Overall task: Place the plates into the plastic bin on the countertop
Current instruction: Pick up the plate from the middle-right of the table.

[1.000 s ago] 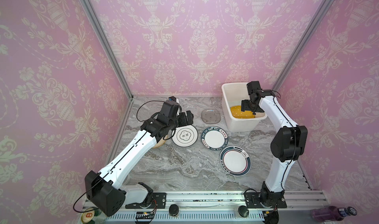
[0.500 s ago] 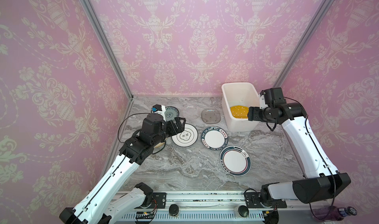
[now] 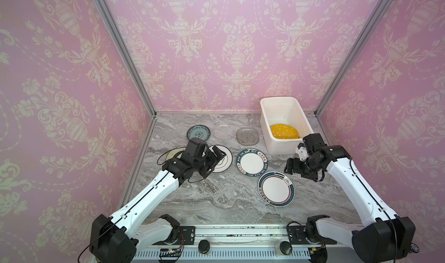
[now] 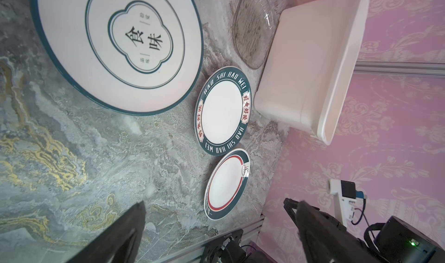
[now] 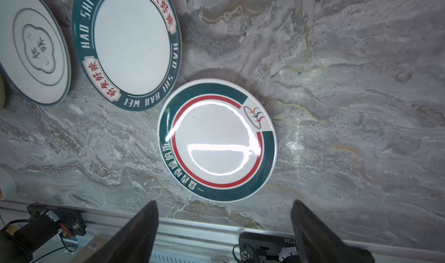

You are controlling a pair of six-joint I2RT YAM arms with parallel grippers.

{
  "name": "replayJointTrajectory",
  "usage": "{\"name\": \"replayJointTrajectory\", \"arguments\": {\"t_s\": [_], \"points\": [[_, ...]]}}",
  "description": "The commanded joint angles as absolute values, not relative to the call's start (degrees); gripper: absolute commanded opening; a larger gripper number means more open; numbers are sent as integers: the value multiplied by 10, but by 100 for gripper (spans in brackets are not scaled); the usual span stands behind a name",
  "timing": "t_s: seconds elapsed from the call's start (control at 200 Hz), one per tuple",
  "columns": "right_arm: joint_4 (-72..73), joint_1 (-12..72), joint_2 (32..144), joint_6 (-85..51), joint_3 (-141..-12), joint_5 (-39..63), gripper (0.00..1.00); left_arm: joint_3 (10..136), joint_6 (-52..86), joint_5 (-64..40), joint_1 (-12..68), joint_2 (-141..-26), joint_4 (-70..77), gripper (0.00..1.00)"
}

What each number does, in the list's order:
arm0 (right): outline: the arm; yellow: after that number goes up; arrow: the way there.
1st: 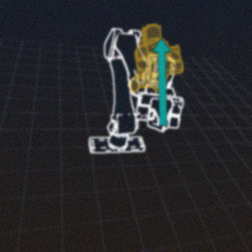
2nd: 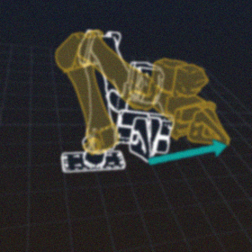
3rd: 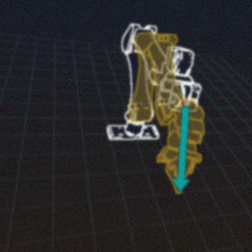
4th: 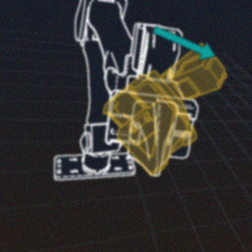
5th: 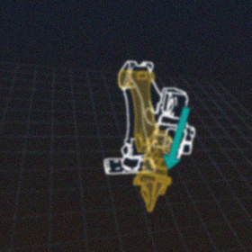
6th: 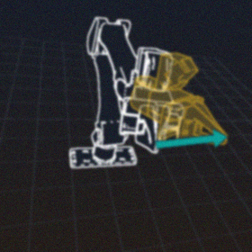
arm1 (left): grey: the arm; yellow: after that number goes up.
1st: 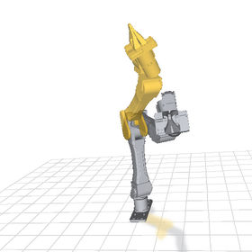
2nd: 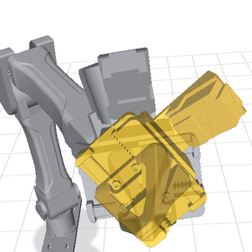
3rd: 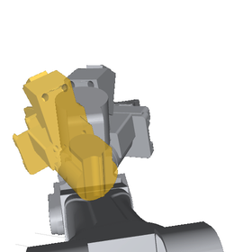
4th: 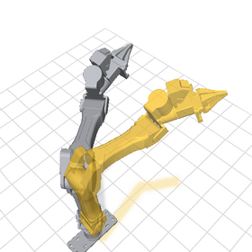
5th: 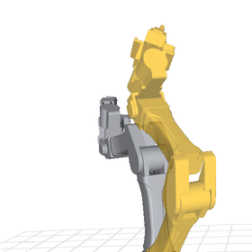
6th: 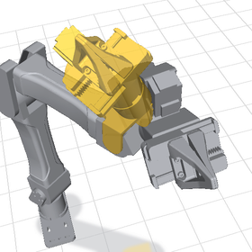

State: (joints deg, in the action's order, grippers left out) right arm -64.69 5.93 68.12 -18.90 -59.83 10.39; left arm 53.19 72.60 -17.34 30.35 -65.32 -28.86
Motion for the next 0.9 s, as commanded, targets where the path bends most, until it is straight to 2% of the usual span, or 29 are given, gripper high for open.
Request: {"name": "replayJointTrajectory", "arguments": {"t_s": [0.0,0.285,0.57,0.741,0.896], "points": [[-620,51,676,-226,-562,121,87,539,749,-203,327,-667,-307,99],[-518,15,722,-277,-478,145,88,471,924,-174,408,-690,-186,99],[-482,-6,748,-273,-453,128,88,497,944,-180,468,-779,-144,99],[-474,-17,766,-261,-453,122,88,476,987,-235,492,-855,-33,99],[-462,-22,794,-248,-451,130,87,490,980,-262,500,-906,-4,99]]}}
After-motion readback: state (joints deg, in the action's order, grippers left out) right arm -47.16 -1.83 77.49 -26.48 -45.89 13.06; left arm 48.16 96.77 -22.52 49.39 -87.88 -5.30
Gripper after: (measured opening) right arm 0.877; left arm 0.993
